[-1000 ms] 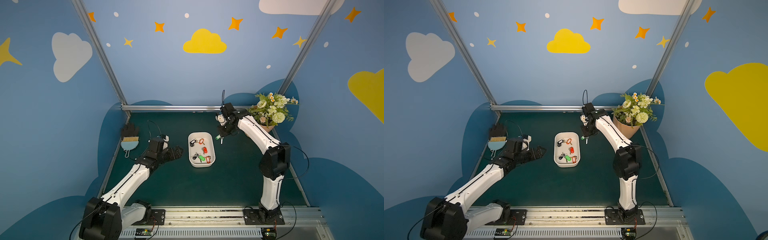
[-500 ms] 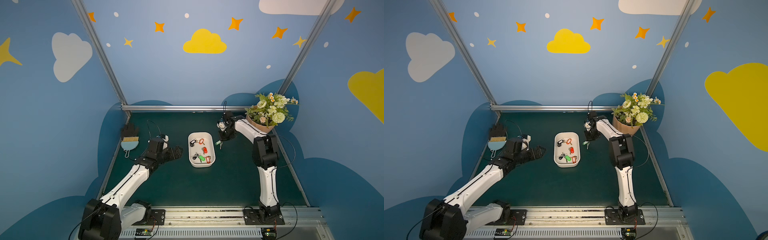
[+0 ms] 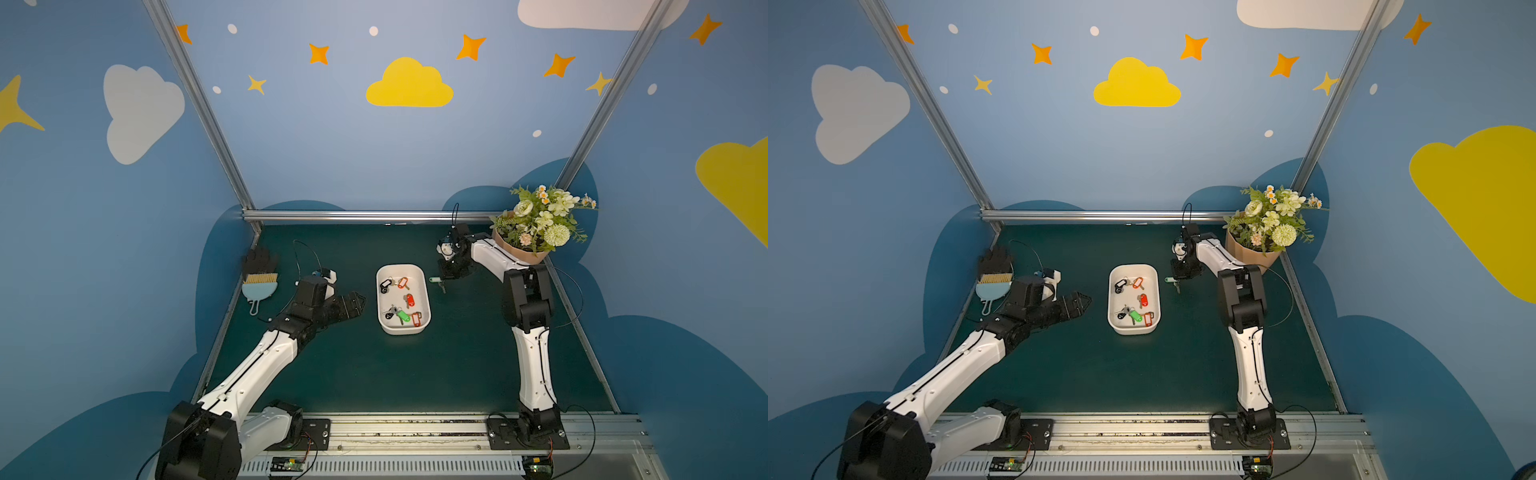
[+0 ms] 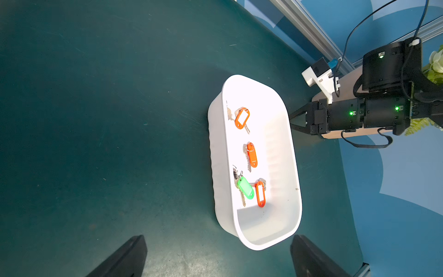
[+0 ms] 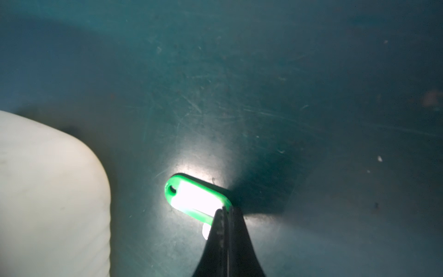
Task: Take the keys out of the storage box
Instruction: Place the key at the center of the board, then pick up the key from the storage box.
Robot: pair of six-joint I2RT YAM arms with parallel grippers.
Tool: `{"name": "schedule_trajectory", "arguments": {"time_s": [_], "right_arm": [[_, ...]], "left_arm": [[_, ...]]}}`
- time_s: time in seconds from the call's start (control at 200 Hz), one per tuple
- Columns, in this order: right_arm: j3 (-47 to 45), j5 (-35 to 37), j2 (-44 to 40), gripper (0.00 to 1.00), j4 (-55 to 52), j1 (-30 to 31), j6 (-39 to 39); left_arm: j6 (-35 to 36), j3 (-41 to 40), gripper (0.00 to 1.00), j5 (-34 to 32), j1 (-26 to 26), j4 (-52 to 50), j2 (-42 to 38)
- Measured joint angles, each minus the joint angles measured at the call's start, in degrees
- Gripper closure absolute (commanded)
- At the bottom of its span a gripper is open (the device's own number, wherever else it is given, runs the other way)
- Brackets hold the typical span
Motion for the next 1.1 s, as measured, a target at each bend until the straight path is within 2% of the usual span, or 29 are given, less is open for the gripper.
{"name": "schedule_trajectory", "arguments": {"time_s": [0.09,0.31,0.486,0.646,0.811,1.101], "right_arm": [[0.0,0.2,0.0,0.78,0.1,0.1,-0.2],[-0.3,0.4,-0.6,0.66,0.0,0.2,-0.6],[-0.5,1.0,-5.3,0.57,-1.5,0.4,-1.1],[-1.3,0.6,-13.0,0.55,-2.5,1.8,-1.8],[-1.7,0.5,-19.1,0.54,-4.2,6.8,-2.0],[-2.2,-1.2,-21.2,0.55,-7.8,17.2,-0.6]], "left_arm": [[0.1,0.0,0.0,-0.2,0.0,0.0,0.0],[-0.3,0.0,0.01,0.2,0.0,0.1,1.4],[-1.1,1.8,0.08,2.6,-0.1,-0.2,6.0],[-2.0,4.5,0.14,5.1,-0.9,0.2,9.7],[-2.7,6.8,0.23,8.2,-1.3,0.6,15.3],[-5.0,9.8,0.33,13.8,-1.3,3.3,25.4]]}}
